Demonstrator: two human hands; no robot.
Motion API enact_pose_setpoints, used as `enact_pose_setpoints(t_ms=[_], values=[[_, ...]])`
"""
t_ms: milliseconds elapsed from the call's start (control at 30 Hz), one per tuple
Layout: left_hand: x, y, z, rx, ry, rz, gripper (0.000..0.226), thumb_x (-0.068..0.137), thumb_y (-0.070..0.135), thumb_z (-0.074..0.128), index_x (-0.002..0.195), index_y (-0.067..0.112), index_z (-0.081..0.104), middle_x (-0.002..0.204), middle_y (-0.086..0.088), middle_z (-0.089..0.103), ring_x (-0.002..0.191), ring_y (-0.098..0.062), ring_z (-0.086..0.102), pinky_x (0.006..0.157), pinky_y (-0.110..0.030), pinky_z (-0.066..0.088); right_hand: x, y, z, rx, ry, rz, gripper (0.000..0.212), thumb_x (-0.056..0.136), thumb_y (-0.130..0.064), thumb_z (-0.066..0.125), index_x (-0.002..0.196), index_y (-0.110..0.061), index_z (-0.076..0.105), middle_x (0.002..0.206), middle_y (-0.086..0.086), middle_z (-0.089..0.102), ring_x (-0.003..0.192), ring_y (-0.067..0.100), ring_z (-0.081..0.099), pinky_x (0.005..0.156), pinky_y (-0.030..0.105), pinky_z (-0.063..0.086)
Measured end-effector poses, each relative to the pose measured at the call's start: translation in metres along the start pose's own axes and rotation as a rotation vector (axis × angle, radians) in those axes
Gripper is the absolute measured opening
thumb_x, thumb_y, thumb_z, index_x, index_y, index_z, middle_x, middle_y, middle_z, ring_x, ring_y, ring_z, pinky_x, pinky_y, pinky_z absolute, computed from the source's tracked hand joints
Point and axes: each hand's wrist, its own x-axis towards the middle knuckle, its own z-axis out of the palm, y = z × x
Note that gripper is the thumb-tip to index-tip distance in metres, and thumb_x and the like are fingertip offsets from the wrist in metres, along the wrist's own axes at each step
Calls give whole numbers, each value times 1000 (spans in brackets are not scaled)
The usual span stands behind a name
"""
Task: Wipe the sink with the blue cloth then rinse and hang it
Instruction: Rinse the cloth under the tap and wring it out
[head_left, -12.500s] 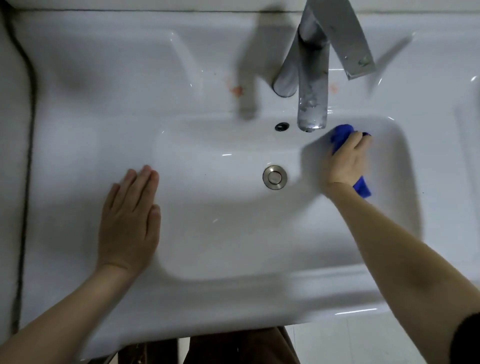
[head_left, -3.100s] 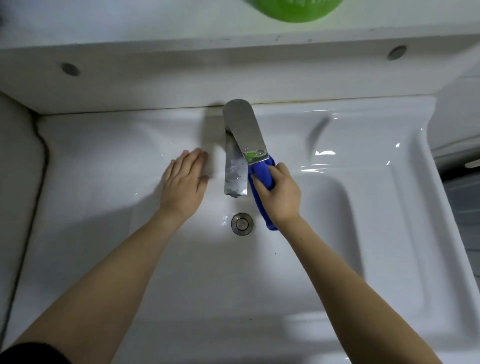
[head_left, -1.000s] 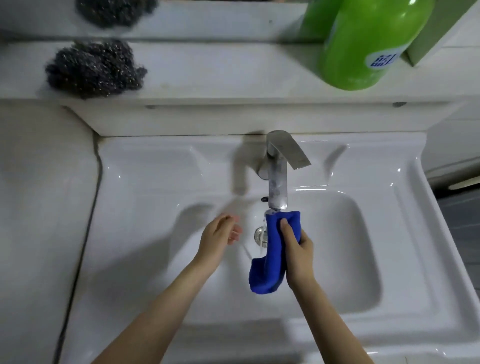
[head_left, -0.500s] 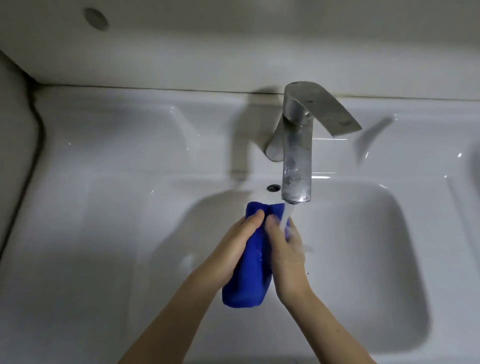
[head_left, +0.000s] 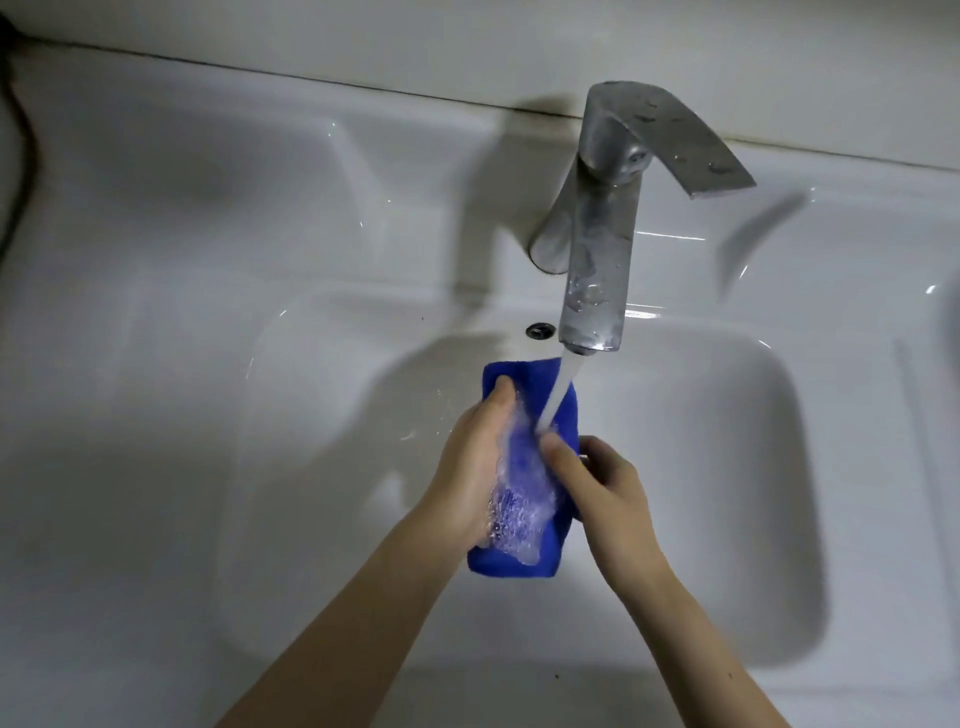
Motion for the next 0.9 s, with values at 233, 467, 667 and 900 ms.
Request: enact_pose_setpoints(t_ms=[233, 467, 667, 900], values=[[-2, 23, -17, -134, 10, 126, 52, 95, 55, 50, 121, 14, 69, 120, -13, 71, 101, -31, 71, 78, -43, 58, 14, 10, -31, 66, -280, 62, 42, 74, -35, 78, 100, -3, 72, 96, 18, 73, 86, 28, 70, 75, 30, 55], [-15, 41, -47, 45, -19, 309, 32, 89, 28, 67, 116, 11, 70, 119, -11, 70, 108, -26, 67, 86, -34, 57, 45, -7, -39, 443, -227, 159, 45, 81, -24, 72, 119, -1, 66, 109, 21, 70, 88, 30, 70, 68, 34, 57], [-25, 51, -58, 53, 200, 394, 23, 79, 43, 76, 91, 24, 78, 107, -5, 75, 101, -21, 72, 83, -34, 59, 47, -7, 4, 279, -25, 99, 21, 88, -23, 71, 95, -3, 70, 87, 15, 68, 78, 26, 65, 67, 35, 53], [-21, 42, -56, -3, 246, 387, 22, 92, 40, 65, 83, 28, 81, 101, -1, 78, 96, -17, 74, 72, -29, 59, 44, -7, 19, 124, 222, -25, 39, 94, -26, 61, 67, -3, 44, 62, 2, 38, 58, 13, 35, 52, 21, 34]])
